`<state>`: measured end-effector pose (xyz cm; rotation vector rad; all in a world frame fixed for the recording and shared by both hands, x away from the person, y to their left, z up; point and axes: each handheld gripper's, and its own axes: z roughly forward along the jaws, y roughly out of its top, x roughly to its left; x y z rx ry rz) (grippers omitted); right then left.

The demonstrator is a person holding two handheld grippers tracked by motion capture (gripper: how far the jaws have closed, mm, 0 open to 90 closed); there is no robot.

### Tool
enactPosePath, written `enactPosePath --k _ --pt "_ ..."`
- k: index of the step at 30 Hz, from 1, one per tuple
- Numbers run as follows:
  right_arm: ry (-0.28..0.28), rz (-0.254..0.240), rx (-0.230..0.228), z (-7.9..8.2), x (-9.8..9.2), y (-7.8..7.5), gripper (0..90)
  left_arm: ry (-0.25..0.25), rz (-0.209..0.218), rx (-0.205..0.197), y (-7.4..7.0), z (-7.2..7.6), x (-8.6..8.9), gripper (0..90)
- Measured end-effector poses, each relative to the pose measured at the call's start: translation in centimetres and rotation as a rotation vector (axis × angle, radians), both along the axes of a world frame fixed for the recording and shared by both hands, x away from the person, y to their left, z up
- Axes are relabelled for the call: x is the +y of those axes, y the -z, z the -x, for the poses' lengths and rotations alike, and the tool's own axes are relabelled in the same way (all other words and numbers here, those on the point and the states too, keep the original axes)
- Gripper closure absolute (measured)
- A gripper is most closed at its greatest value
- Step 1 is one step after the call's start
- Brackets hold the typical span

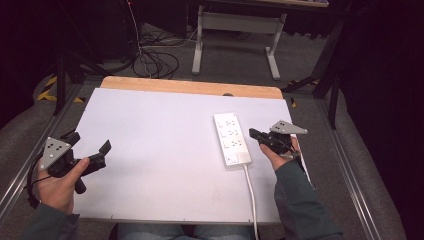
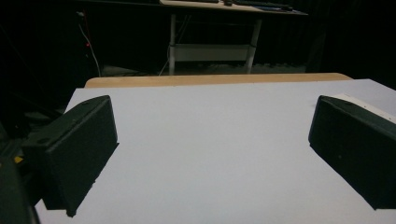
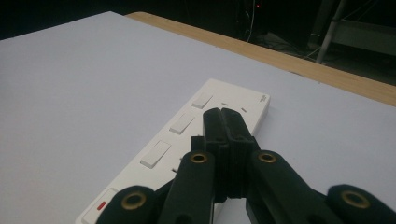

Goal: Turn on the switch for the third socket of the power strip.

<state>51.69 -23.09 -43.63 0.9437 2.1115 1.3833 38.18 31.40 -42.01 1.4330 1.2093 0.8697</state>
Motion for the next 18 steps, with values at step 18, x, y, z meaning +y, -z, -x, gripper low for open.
enactPosePath --k 18 --pt "-0.004 0.013 0.008 -1.01 0.78 0.01 90.0 -0.006 -0.003 0.002 0.01 0.18 0.12 1.8"
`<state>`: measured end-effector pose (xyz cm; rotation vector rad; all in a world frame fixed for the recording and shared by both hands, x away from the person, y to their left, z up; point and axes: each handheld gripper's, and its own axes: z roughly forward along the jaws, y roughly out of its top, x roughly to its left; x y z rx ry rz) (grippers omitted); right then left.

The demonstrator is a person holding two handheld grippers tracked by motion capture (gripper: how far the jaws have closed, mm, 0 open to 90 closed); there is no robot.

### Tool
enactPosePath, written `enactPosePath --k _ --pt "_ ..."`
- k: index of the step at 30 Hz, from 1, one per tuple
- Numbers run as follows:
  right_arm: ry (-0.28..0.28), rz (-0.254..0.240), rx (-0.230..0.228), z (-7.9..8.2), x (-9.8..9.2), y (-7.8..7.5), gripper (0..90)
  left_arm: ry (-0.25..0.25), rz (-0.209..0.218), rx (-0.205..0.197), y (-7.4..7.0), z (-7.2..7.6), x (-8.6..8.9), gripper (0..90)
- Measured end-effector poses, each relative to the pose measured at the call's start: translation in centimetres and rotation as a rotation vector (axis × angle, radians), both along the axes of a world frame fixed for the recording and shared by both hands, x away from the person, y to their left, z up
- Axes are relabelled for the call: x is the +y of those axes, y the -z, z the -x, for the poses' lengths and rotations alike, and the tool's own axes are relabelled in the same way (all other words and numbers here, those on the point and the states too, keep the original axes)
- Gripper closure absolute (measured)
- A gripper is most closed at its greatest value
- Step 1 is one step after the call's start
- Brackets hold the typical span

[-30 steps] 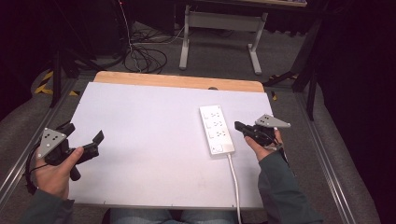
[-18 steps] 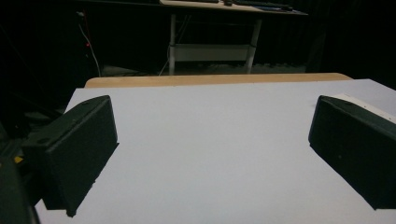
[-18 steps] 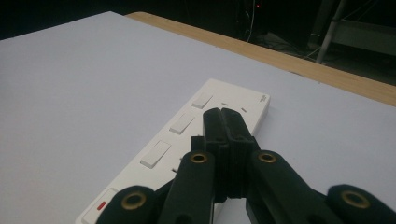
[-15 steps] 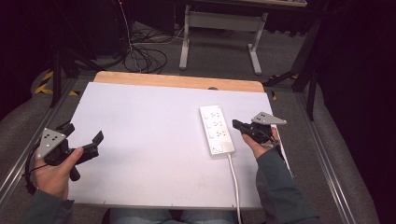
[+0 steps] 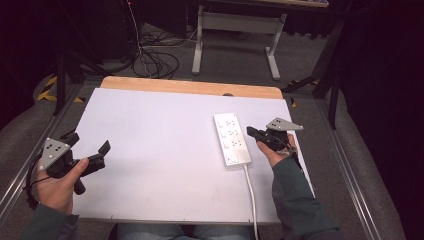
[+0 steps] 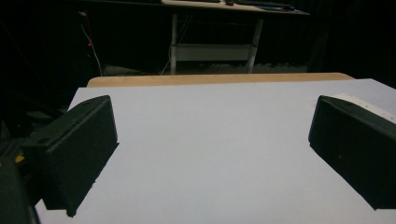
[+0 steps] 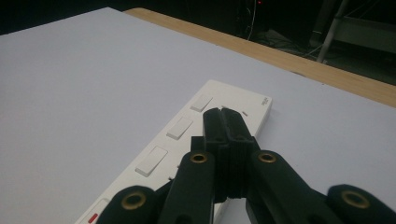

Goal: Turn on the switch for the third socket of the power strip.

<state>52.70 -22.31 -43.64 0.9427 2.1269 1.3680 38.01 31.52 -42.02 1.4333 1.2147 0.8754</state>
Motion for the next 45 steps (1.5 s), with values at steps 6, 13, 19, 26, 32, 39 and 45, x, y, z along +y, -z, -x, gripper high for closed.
enactPosePath --k 6,13,19,26,32,39,45 --pt "-0.004 0.004 -0.004 -0.4 0.3 -0.1 90.0 -0.001 -0.002 0.001 0.0 0.1 0.1 1.8" --pt "-0.007 0.008 0.001 -0.7 0.6 -0.1 90.0 -0.003 -0.007 0.002 0.0 0.2 0.1 1.8" --pt "-0.014 0.011 0.001 -1.0 0.9 -0.1 90.0 -0.005 -0.008 0.003 0.0 0.2 0.1 1.8" --pt "-0.016 0.012 0.000 -1.4 1.3 -0.2 90.0 -0.007 -0.004 0.002 0.1 0.2 0.2 1.8" --pt "-0.024 0.016 -0.002 -1.7 1.8 -0.2 90.0 -0.005 -0.004 0.002 0.0 0.3 0.2 1.8" --pt "-0.027 0.020 0.000 -2.1 2.2 -0.3 90.0 -0.009 -0.005 0.004 0.1 0.3 0.2 1.8" --pt "-0.038 0.024 0.000 -2.4 2.5 -0.2 90.0 -0.012 -0.008 0.005 0.1 0.3 0.2 1.9"
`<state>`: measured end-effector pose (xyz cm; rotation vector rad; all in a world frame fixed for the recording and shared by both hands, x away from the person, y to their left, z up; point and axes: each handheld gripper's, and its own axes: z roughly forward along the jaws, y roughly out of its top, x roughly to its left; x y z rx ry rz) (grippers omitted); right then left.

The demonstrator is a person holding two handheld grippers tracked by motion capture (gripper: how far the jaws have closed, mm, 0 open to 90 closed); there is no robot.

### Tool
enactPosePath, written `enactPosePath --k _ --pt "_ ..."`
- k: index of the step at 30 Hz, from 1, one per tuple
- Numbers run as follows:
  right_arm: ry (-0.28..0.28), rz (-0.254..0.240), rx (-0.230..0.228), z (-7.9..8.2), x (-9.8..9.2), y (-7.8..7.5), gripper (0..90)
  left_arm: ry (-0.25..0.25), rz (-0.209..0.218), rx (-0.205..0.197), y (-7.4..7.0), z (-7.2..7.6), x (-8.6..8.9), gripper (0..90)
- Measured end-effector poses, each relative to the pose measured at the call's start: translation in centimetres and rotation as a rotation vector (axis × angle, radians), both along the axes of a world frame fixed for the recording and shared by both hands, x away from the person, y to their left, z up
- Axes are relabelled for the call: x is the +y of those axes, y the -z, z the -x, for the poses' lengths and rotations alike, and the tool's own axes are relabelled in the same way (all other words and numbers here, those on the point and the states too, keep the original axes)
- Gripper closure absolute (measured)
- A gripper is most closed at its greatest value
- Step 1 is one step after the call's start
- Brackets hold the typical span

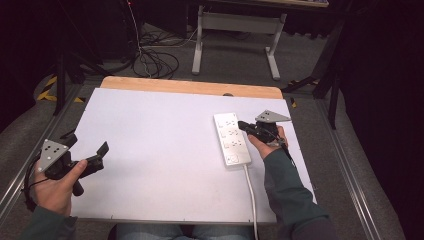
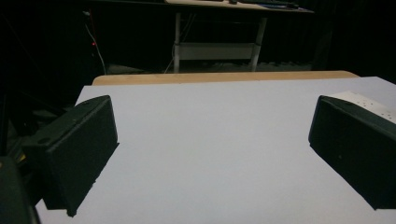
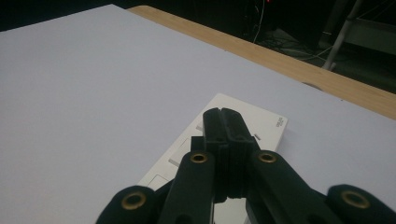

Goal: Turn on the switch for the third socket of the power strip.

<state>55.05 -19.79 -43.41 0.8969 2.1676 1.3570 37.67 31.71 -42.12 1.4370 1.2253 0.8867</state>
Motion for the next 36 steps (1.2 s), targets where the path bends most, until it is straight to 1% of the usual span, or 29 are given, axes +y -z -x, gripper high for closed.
enactPosePath --k 7,19,24,28,29,31,36 --pt "-0.005 -0.005 0.000 -0.3 0.3 -0.1 90.0 -0.006 0.004 -0.001 0.0 0.0 0.2 1.7" --pt "-0.010 0.004 0.003 -0.9 0.8 -0.1 90.0 -0.001 -0.001 0.000 0.0 0.1 0.2 1.7" --pt "-0.027 0.018 0.010 -1.2 1.2 0.1 90.0 0.000 -0.001 0.000 0.0 0.1 0.1 1.7" --pt "-0.030 0.019 0.010 -1.3 1.6 0.1 90.0 -0.002 -0.006 -0.001 0.0 0.1 0.2 1.8" --pt "-0.035 0.019 0.011 -1.4 1.7 0.1 90.0 -0.004 -0.002 -0.001 0.0 0.1 0.2 1.7" --pt "-0.043 0.035 0.012 -1.5 1.9 0.2 90.0 0.000 -0.005 0.000 0.0 0.1 0.2 1.7" --pt "-0.052 0.032 0.019 -1.8 2.4 0.3 90.0 -0.002 -0.003 0.001 0.1 0.1 0.1 1.8"
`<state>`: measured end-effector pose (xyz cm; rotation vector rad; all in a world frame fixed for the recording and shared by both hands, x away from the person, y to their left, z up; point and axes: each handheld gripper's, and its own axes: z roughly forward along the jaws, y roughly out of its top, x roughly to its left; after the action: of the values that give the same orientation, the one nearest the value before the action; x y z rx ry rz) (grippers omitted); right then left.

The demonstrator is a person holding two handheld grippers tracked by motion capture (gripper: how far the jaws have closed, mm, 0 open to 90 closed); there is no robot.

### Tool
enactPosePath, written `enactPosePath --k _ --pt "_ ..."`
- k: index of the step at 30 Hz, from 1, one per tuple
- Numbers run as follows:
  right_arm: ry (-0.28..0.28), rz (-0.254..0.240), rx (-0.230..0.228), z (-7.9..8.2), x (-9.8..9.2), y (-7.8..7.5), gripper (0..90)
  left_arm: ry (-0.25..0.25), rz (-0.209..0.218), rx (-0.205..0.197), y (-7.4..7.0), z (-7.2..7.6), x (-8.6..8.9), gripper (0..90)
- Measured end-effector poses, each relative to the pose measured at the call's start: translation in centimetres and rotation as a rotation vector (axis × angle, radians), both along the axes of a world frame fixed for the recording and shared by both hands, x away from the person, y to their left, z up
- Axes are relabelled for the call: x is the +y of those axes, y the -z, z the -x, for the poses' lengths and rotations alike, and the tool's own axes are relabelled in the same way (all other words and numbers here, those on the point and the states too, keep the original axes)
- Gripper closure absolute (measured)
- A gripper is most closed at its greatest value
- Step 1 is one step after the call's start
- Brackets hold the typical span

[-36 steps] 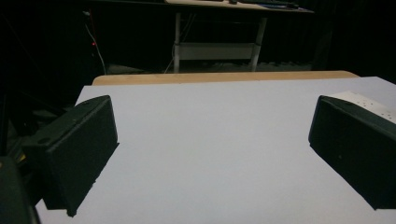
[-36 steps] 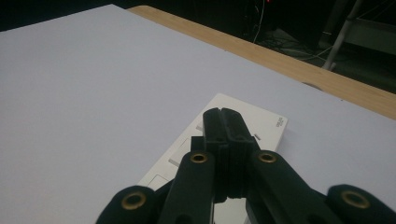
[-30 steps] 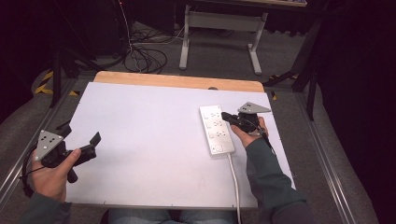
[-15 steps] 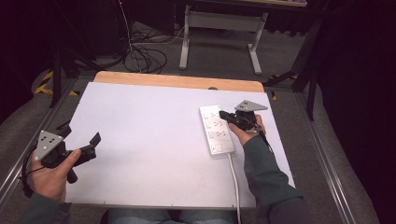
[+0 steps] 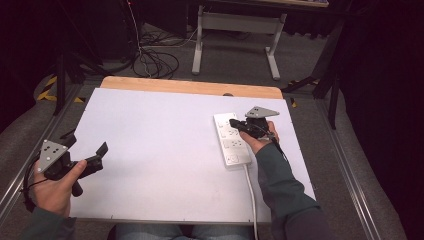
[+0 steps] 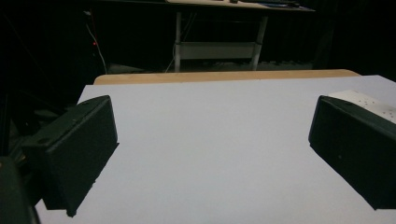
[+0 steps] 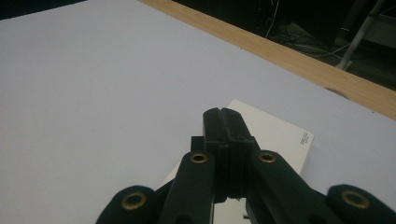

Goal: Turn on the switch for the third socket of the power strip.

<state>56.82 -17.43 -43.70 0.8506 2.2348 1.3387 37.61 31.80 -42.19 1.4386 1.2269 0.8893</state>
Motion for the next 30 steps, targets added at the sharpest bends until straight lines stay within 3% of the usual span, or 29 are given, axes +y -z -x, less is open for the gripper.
enactPosePath --k 30 --pt "-0.023 0.020 0.027 -2.2 1.9 0.6 90.0 0.006 -0.018 0.008 0.1 -0.2 0.0 2.1"
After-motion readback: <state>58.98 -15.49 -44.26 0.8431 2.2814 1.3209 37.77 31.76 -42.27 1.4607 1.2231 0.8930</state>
